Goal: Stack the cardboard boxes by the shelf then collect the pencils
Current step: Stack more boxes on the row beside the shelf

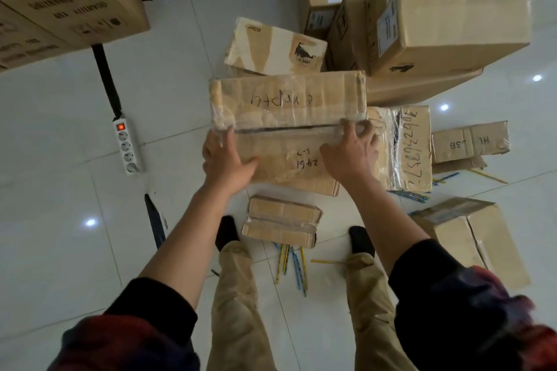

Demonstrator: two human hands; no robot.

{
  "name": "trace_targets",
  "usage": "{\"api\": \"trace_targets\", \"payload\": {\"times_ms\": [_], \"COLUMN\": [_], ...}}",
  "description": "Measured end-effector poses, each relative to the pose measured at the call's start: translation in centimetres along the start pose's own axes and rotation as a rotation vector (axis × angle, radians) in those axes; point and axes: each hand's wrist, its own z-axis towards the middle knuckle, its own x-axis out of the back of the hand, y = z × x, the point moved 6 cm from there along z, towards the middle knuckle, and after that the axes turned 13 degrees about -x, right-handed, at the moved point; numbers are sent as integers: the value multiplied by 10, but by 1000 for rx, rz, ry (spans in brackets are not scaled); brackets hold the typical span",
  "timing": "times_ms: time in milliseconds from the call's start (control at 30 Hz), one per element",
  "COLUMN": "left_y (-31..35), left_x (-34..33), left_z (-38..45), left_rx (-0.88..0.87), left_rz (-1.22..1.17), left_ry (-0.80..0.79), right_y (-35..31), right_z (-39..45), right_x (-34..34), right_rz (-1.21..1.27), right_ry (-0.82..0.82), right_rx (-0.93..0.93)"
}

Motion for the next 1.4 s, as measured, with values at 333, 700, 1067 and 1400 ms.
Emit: {"api": "trace_targets", "payload": {"times_ms": [333,700,1067,1400], "left_y": [-16,22,158,275], "left_x": [-31,-49,-144,-229], "left_z": [20,-9,-14,38], "left_rx": [-9,-30,-230,-445], "left_rz": [52,-307,-149,121], "left_ry": [161,259,169,71], "right_y": [31,87,223,328], "right_z": [21,26,61,123], "right_x": [-25,-4,34,46], "right_rz": [141,358,385,594], "right_ry": [103,109,169,126], "right_rx": [138,-163,-345,-554]}}
